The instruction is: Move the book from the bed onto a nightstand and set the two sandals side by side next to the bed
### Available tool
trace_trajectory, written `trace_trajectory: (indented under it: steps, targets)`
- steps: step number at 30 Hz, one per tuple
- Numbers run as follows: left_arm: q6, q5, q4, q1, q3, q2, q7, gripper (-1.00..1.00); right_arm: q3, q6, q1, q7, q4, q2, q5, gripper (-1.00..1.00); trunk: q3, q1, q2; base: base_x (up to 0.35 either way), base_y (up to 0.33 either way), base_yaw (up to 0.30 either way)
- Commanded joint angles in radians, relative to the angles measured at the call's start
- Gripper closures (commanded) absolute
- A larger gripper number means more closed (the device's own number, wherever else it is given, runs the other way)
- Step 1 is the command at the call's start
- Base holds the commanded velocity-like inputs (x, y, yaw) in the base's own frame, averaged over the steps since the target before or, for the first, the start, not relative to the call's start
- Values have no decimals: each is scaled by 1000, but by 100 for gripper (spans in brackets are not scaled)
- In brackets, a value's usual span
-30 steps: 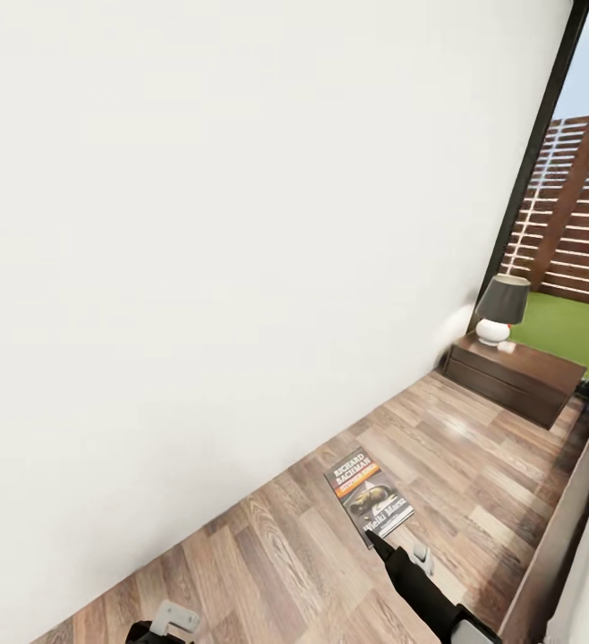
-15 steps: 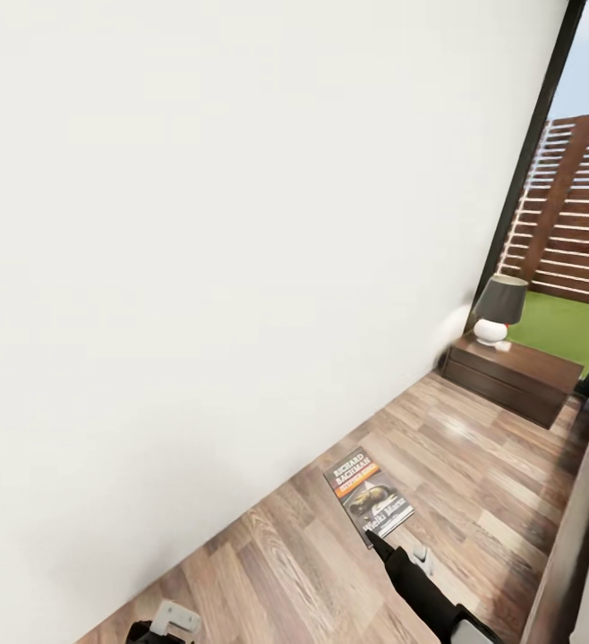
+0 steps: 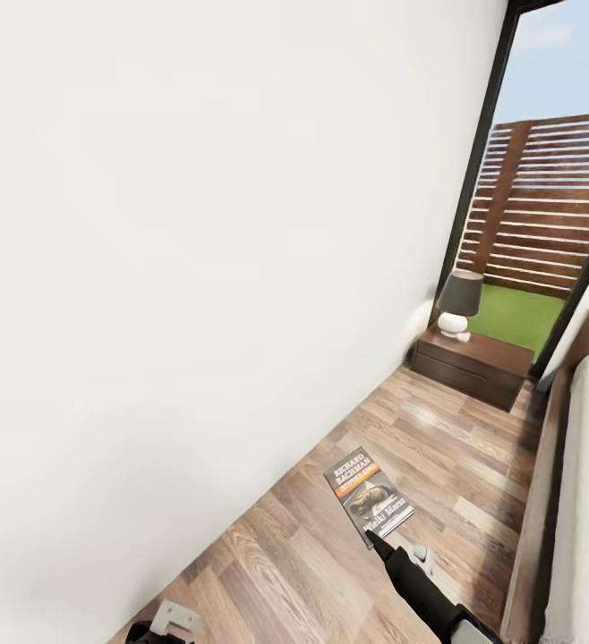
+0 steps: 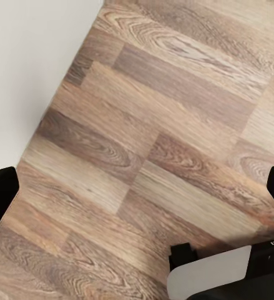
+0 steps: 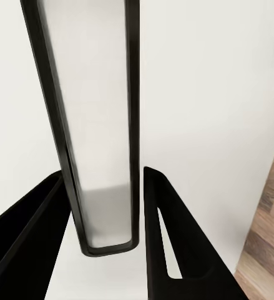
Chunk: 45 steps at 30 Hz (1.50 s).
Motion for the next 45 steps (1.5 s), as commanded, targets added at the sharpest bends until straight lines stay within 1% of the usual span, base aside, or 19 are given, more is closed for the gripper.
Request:
trace_trajectory:
  steps: [1, 9, 14, 27, 45]
  targets:
    - [5, -10, -3, 0, -1, 1, -3, -100, 6, 10, -1, 3, 1, 0, -11, 100, -2, 1, -2, 131, 198, -271]
    - [5, -10, -3, 0, -1, 1, -3, -100, 6, 10, -1, 3, 1, -1, -11, 100, -2, 1, -2, 144, 201, -272]
    - [5, -10, -3, 1, -1, 1, -3, -100, 6, 10, -1, 3, 1, -1, -11, 100, -2, 1, -2, 129, 88, -273]
    - [5, -10, -3, 1, -1, 1, -3, -100, 6, 10, -1, 3, 1, 0, -11, 100, -2, 1, -2, 83, 15, -273]
    - [5, -10, -3, 1, -1, 1, -3, -100, 6, 9, -1, 3, 0, 1, -11, 100, -2, 1, -2, 8, 1, -272]
